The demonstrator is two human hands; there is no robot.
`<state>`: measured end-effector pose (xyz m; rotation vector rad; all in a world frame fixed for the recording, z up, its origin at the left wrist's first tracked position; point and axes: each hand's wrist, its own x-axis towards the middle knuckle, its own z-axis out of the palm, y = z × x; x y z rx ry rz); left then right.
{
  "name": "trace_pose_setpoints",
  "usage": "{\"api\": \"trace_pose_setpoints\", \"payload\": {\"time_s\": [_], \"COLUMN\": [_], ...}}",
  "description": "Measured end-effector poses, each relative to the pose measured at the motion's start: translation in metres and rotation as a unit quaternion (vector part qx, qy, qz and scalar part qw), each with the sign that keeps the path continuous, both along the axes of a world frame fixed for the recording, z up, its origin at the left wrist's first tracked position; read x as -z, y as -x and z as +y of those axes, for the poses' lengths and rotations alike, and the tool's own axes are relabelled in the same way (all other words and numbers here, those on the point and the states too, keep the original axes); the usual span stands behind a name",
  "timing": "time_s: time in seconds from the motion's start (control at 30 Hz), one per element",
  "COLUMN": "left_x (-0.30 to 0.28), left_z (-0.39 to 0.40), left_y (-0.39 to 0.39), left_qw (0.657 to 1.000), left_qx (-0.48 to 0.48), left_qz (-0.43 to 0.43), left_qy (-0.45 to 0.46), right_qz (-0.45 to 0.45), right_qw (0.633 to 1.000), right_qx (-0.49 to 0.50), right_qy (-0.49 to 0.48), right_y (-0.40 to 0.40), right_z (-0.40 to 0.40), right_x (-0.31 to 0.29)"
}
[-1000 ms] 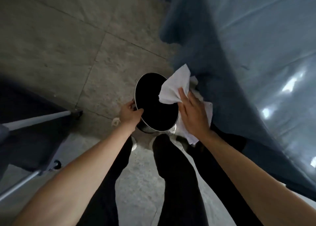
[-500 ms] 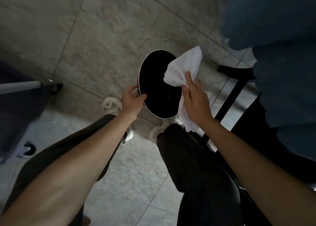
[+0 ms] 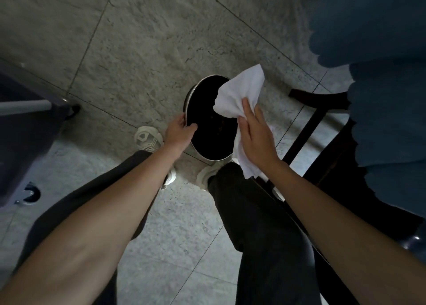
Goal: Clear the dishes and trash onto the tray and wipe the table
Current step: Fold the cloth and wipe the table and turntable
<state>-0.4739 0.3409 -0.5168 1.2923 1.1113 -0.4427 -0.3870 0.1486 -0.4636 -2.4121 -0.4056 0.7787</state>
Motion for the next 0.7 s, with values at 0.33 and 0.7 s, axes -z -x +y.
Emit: {"api": "trace_pose_setpoints", "payload": {"time_s": [0.33,0.7], "left_x": [-0.234,-0.469], "left_z": [0.023,0.051], "left_y": [-0.031,-0.022], "left_qw": [0.951,0.973], "left_qx": [-0.129,-0.019], "left_qz": [-0.148,-0.216], "left_qy": [0.241,0.079], "right_qz": [-0.02,-0.034], "right_qw": [0.999,0.989], "right_qx": [0.003,0.02], "right_qy": [-0.041,-0.141], "right_y": [0.011,0.032], "right_z": [0.042,0.069], "right_x": [-0.184,-0.394]}}
